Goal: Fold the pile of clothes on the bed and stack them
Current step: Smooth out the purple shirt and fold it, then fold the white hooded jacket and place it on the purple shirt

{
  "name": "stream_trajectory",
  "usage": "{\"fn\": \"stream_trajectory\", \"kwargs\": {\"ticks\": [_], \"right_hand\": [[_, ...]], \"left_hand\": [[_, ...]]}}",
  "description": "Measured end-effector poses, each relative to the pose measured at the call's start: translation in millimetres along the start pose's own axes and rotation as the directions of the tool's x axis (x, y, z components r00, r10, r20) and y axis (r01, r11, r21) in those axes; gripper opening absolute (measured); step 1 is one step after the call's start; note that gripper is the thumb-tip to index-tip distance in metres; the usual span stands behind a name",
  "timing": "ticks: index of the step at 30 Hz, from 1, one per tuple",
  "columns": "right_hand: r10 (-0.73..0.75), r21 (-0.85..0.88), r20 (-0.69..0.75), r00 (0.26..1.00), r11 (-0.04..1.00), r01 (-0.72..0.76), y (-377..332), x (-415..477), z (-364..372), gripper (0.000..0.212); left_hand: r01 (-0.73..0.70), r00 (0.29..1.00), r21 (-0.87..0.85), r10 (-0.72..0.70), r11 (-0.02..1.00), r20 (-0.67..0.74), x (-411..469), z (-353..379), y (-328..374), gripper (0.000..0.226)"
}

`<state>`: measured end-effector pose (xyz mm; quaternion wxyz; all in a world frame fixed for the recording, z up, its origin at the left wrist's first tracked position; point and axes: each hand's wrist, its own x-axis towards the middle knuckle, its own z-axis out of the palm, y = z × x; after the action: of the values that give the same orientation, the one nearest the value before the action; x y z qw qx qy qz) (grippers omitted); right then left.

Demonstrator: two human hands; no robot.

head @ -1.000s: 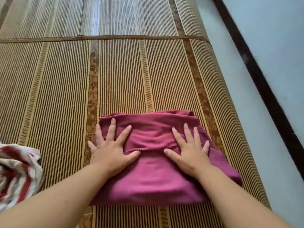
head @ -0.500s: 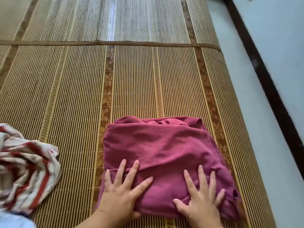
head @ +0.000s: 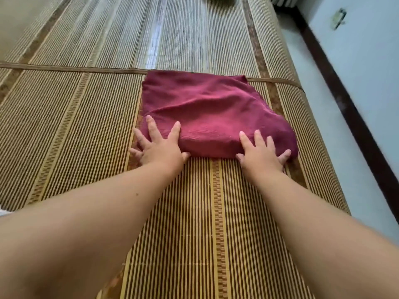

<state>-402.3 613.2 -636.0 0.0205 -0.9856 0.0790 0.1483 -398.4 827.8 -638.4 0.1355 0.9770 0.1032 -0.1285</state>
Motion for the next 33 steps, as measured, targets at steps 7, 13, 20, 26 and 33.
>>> {"fn": "stream_trajectory", "kwargs": {"ticks": [7, 13, 20, 26, 33], "right_hand": [[0.006, 0.105, 0.163, 0.987, 0.994, -0.023, -1, 17, -9, 0.070], [-0.038, 0.113, 0.022, 0.999, 0.993, 0.035, -9, -15, -19, 0.085], [-0.258, 0.135, -0.204, 0.944, 0.948, 0.288, -38, -92, -76, 0.096], [-0.353, 0.076, -0.173, 0.919, 0.926, 0.370, -63, -194, -135, 0.090], [-0.472, 0.069, -0.012, 0.882, 0.879, 0.471, -84, -330, -221, 0.078]], "left_hand": [[-0.082, 0.970, -0.048, 0.090, 0.996, 0.227, 21, -14, -16, 0.095], [-0.124, 0.950, 0.066, 0.100, 0.990, 0.296, 1, -26, -13, 0.090], [-0.397, 0.916, 0.133, 0.382, 0.908, 0.125, -68, -92, 0, 0.090], [-0.371, 0.926, 0.087, 0.360, 0.925, 0.116, -180, -146, -37, 0.088], [-0.283, 0.959, 0.066, 0.281, 0.957, 0.047, -306, -258, -81, 0.089]]}}
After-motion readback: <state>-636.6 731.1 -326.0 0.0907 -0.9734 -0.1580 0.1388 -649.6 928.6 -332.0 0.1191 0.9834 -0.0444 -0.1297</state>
